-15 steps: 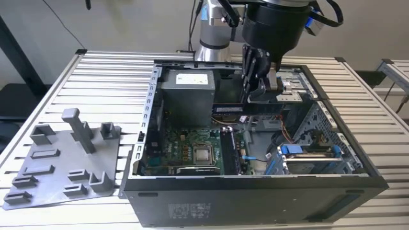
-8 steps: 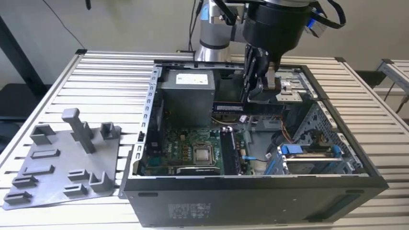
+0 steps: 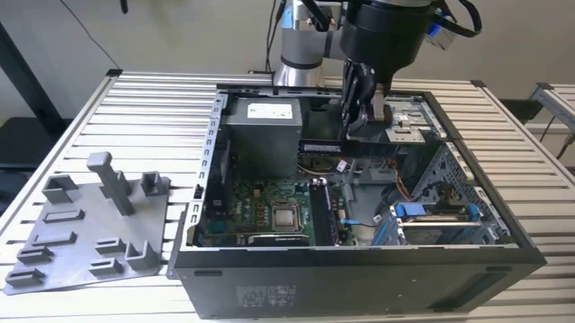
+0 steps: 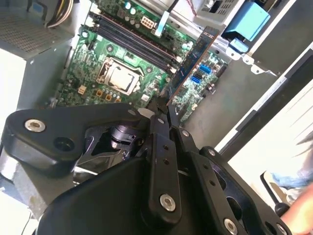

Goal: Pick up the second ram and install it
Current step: 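Pick up the second ram and move it above second insertion slot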

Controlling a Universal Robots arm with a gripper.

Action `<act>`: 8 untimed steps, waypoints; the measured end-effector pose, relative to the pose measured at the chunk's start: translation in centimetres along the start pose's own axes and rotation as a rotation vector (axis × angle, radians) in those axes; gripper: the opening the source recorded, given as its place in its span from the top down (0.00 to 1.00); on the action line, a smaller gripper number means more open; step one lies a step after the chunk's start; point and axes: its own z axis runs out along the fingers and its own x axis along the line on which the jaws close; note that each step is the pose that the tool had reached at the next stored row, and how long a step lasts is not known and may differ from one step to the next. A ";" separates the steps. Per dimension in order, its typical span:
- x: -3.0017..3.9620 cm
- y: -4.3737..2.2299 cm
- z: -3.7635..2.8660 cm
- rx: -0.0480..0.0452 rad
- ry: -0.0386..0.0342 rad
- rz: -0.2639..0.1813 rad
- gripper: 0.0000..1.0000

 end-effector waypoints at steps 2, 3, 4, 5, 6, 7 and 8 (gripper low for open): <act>-0.43 0.05 -0.01 0.0000 -0.0001 0.000 0.86; -0.62 0.07 -0.01 0.0000 -0.0001 0.000 0.86; -0.81 0.08 -0.02 0.0000 -0.0001 0.000 0.86; -1.00 0.10 -0.02 0.0000 -0.0001 0.000 0.86; -1.20 0.12 -0.03 0.0000 0.0000 0.000 0.86; -1.40 0.14 -0.03 0.0000 -0.0001 0.000 0.86; -1.61 0.16 -0.04 0.0000 -0.0001 0.000 0.86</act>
